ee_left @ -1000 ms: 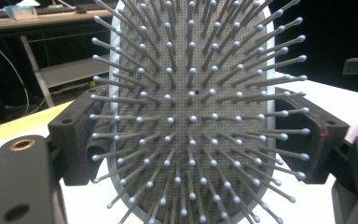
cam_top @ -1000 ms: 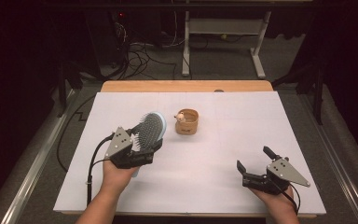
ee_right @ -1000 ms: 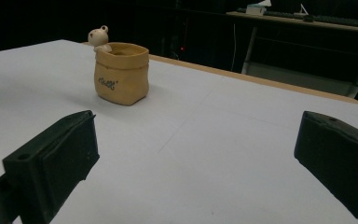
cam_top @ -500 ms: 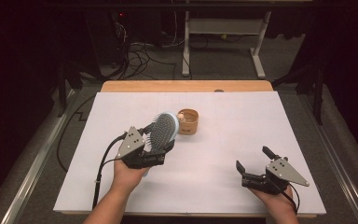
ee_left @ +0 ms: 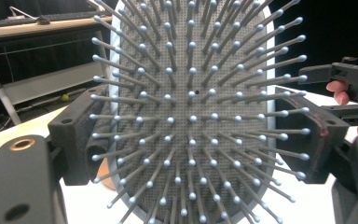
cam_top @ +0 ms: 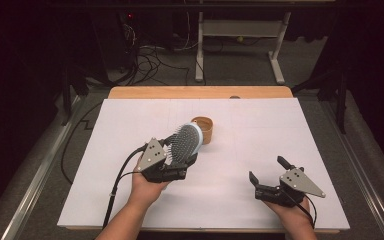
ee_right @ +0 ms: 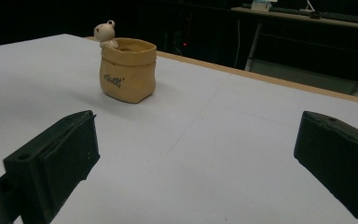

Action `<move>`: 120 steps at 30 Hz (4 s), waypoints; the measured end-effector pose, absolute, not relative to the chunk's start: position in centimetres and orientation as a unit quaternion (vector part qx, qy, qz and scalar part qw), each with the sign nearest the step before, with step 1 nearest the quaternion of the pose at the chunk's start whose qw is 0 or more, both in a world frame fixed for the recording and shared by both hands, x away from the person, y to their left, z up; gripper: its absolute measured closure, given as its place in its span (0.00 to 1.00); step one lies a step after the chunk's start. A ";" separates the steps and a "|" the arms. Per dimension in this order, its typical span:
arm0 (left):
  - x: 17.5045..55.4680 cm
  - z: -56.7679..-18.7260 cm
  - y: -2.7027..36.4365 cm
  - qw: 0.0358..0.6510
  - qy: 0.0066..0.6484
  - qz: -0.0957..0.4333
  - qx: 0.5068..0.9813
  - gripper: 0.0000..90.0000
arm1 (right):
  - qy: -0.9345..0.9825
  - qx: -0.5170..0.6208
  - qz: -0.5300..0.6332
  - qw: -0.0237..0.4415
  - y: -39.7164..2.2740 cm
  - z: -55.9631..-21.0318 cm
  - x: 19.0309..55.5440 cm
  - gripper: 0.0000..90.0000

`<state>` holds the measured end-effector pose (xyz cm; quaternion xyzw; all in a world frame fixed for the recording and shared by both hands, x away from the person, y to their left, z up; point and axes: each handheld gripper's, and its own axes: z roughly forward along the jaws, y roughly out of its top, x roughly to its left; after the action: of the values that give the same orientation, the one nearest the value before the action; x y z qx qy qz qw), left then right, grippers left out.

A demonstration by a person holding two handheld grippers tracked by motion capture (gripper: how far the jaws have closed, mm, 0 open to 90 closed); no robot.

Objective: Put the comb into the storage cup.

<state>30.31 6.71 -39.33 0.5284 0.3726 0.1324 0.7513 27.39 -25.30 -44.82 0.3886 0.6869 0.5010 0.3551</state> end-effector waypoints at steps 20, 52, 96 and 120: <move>30.2 -39.6 6.8 0.756 0.372 0.125 0.524 0.23 | 0.699 0.374 0.509 0.336 -22.0 -43.1 30.9 0.00; 28.8 -40.4 5.7 0.753 0.355 0.136 0.537 0.23 | 0.708 0.361 0.505 0.336 -19.1 -42.9 32.4 0.00; 28.5 -40.9 5.2 0.752 0.343 0.146 0.543 0.23 | 0.700 0.311 0.581 0.276 -16.8 -39.0 29.3 0.00; 28.3 -41.2 4.5 0.750 0.338 0.146 0.550 0.23 | 0.700 0.288 0.601 0.257 -15.6 -38.0 28.4 0.00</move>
<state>28.30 4.48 -41.16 0.5498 0.3377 0.1465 0.7498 28.35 -15.64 -37.99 0.2879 0.7001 0.6009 0.2566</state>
